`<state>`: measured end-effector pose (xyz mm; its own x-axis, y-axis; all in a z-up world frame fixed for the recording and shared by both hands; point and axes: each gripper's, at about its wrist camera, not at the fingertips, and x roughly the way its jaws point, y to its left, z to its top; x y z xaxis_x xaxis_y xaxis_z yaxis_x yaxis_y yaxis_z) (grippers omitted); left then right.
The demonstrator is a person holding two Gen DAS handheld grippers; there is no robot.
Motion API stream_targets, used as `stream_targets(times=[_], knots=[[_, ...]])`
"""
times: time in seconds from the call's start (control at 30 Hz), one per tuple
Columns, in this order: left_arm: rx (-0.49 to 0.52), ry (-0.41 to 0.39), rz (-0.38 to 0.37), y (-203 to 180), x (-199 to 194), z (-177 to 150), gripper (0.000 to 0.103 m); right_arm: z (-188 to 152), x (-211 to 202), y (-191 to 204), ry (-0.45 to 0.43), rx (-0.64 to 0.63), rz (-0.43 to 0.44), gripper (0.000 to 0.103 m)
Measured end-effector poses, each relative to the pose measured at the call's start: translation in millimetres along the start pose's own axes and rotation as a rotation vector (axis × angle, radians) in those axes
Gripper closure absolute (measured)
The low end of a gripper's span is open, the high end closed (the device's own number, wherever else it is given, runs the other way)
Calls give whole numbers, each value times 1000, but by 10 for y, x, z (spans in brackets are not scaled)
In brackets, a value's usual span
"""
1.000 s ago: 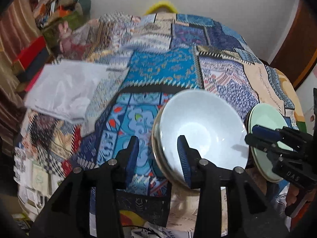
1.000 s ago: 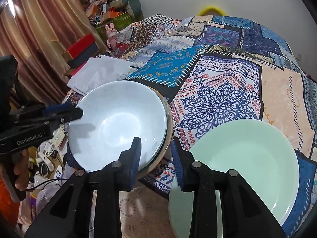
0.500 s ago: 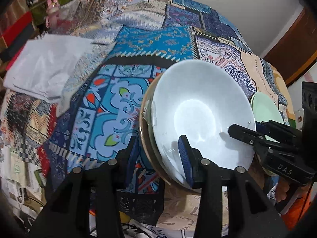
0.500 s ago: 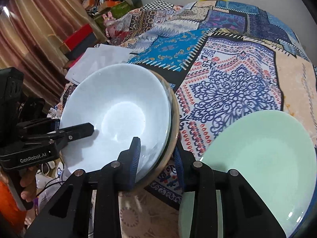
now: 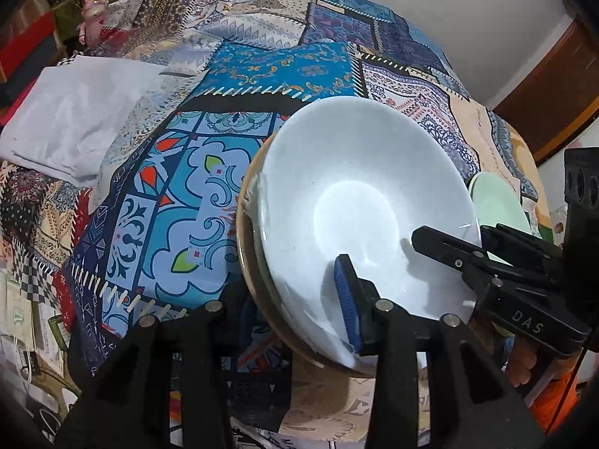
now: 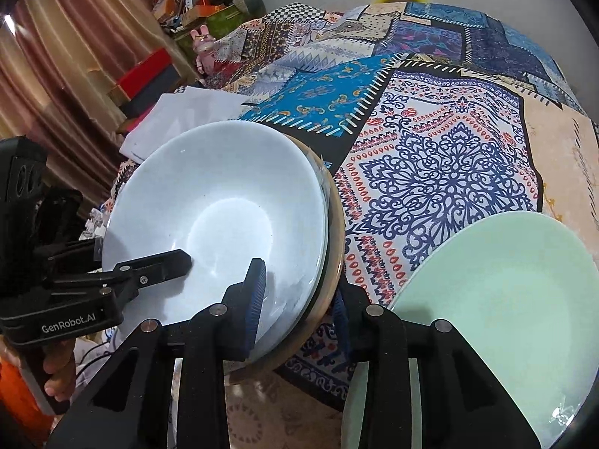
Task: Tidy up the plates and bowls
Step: 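Lower the white bowl into the light green bowl with both grippers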
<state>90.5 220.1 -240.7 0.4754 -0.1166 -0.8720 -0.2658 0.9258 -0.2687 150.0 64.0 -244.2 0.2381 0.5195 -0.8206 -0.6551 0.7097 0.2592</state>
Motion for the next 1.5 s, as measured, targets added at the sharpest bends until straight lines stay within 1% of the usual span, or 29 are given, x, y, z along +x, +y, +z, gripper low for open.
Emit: stream_targets(times=[0.2,0.53,0.7,1.07,1.3,1.5], knots=[[4,-25,36,-55,-25,0,64,22,-8,-20,-1,15,6,74],[4,-48,30,-106,-108,22,64,3,-75,-41,-19,36,-1,74],[10,-69,18,-187,-205,41,64,18,-238,-58,-50,41,-8,74],[70,-136,-6,-590,-496,159,64,67,-707,-179,-141,50,-43,75],[109,-146,-30,-908,-537,195,64,17,-960,-362,-182,81,-71,75],[141,-137,-55,-1188,-491,200,64,-81,-1139,-566,-206,122,-93,75]])
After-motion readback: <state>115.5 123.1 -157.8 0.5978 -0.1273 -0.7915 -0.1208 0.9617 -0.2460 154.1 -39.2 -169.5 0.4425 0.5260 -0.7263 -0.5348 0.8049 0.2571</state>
